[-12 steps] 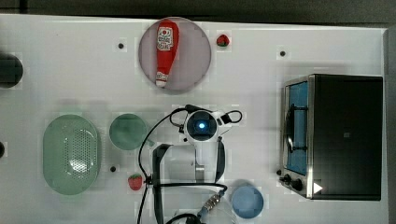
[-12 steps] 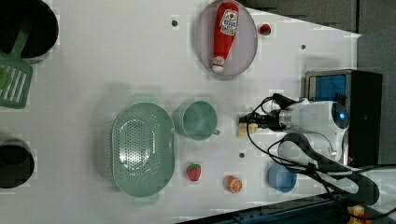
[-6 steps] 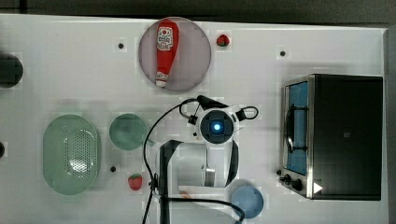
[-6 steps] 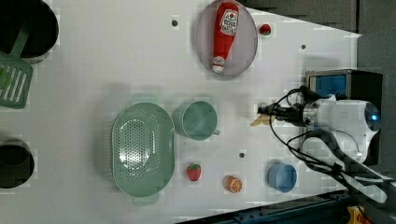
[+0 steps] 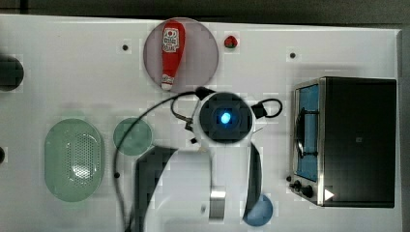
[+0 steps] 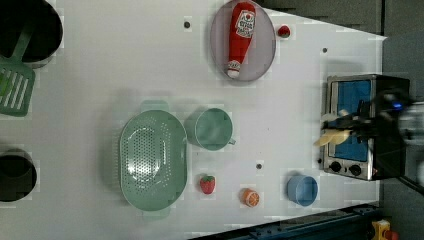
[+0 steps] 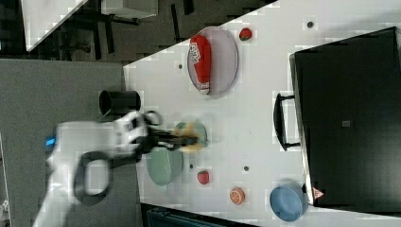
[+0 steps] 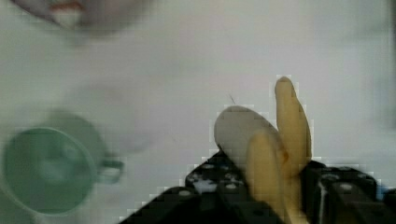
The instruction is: Pick Banana and place it in mug.
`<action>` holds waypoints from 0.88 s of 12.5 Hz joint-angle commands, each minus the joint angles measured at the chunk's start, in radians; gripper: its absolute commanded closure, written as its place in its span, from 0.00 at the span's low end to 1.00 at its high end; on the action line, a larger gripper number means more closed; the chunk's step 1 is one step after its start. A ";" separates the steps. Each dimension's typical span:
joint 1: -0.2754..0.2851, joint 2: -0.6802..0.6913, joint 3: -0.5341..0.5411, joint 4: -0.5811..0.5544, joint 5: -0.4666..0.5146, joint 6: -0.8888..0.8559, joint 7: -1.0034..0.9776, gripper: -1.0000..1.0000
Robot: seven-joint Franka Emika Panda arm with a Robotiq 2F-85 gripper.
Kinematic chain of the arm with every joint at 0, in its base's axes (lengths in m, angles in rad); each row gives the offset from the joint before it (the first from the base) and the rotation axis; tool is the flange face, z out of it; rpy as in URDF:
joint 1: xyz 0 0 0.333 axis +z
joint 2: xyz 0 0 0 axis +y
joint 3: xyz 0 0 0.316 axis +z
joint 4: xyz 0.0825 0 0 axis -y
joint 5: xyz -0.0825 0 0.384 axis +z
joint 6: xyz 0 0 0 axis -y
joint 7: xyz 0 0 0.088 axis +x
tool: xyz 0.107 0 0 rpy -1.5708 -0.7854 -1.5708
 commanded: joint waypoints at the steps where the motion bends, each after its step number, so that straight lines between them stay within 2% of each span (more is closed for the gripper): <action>1: 0.032 -0.056 0.114 0.084 0.033 -0.146 0.134 0.68; 3: 0.048 -0.049 0.198 0.081 0.116 -0.152 0.283 0.68; 4: 0.052 -0.038 0.241 0.081 0.127 -0.145 0.367 0.68; 6: 0.053 0.017 0.346 0.080 0.125 -0.108 0.596 0.68; 9: 0.054 0.108 0.414 0.050 0.114 0.012 0.746 0.68; 11: 0.054 0.144 0.425 -0.003 0.104 0.111 0.768 0.68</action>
